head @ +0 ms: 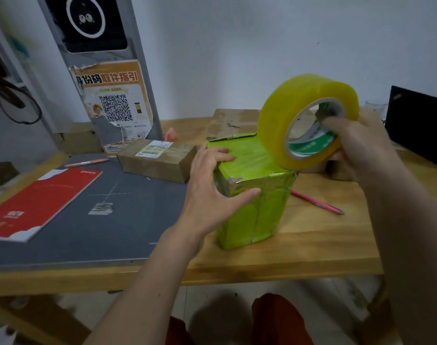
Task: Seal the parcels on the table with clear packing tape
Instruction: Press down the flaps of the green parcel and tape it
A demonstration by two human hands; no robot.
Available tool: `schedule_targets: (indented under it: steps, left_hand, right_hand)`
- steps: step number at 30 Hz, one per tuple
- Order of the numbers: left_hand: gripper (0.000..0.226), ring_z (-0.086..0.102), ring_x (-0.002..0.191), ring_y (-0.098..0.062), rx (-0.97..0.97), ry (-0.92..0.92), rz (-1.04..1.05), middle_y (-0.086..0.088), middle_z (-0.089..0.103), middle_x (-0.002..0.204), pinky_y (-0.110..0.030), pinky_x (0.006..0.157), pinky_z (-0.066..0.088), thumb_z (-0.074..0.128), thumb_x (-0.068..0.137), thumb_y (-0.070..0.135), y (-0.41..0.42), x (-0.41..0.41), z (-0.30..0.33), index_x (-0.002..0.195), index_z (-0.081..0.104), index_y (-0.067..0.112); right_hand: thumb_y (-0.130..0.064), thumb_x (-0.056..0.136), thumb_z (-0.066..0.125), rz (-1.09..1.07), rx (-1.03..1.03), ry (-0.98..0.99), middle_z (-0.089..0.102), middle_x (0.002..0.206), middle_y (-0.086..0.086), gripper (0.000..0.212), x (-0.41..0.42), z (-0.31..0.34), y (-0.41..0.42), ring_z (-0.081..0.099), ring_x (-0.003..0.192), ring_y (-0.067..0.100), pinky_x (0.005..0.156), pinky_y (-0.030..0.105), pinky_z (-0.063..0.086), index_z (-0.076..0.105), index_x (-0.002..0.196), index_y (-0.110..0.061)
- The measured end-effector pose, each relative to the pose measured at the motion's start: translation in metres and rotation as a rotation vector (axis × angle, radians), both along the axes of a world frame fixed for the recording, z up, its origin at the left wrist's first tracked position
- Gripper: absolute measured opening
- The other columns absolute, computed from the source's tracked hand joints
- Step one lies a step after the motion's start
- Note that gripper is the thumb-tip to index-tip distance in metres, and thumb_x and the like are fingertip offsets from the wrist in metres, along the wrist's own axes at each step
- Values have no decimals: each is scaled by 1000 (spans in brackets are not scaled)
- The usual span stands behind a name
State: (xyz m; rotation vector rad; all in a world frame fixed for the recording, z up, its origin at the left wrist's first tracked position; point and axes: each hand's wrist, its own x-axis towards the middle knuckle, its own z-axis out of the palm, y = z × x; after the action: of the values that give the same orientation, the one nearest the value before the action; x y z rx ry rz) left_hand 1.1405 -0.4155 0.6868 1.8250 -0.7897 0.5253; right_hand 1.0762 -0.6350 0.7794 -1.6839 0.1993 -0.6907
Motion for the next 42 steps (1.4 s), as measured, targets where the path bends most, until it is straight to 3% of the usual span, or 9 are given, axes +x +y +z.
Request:
schedule_targets:
  steps: [6,10,18,24,27,30,33,37,42]
  left_hand:
    - [62,42,137,-32,-22,-45,17,21,47,130,-57,105,42,81,66,51,0,1,0,114,53,25]
    - [63,42,138,-29,-6,-23,3,15,49,130,-56,107,41,82,66,51,-1,2,-1,114,52,24]
    - [67,46,135,-26,14,-37,0,8,52,130,-54,106,42,82,66,51,0,1,0,116,54,16]
    - [81,47,129,-16,68,-25,25,8,47,131,-47,101,47,80,58,63,0,-3,5,117,47,20]
    - [92,44,124,-7,145,104,112,12,39,137,-32,95,44,68,49,80,-10,-18,16,117,37,26]
    - [81,43,117,-1,-21,175,185,11,44,135,-22,91,38,52,63,80,-20,-25,19,115,43,18]
    - [59,45,122,0,-325,211,197,8,50,131,-10,95,34,52,78,65,-25,-25,9,106,51,13]
    - [20,52,115,-3,-494,385,94,14,53,119,-30,99,42,44,91,43,-35,-34,-17,101,49,26]
    - [24,58,111,-12,-315,593,73,5,59,120,-52,100,47,42,99,22,-22,-29,-59,116,52,37]
  right_hand:
    - [-14,87,65,-212,-264,-37,68,97,11,15,-5,7,-22,66,97,30,90,47,53,66,102,-15]
    - [-12,86,67,-217,-241,26,66,86,4,10,-5,-5,-32,66,94,33,85,45,54,66,93,-19]
    - [-12,88,67,-180,-265,100,68,97,14,8,3,-18,-43,65,95,34,88,48,53,66,97,-13]
    - [-3,91,62,-124,76,187,62,80,-5,26,2,-60,-32,61,88,23,66,30,48,60,78,-26]
    - [-5,90,64,-109,139,194,66,86,-1,21,2,-61,-34,63,99,28,85,46,53,63,82,-25]
    - [-9,85,67,-78,145,203,69,99,5,19,4,-53,-35,64,103,29,94,57,50,66,99,-21]
    - [-12,76,67,2,213,79,69,108,10,51,3,-33,-27,69,96,23,83,44,58,56,125,-9]
    - [2,83,62,59,143,-160,69,100,6,36,7,3,-1,71,91,12,77,32,58,53,117,-8]
    - [-11,89,65,38,-262,-19,57,106,0,30,18,-8,37,55,96,13,71,16,41,46,111,-21]
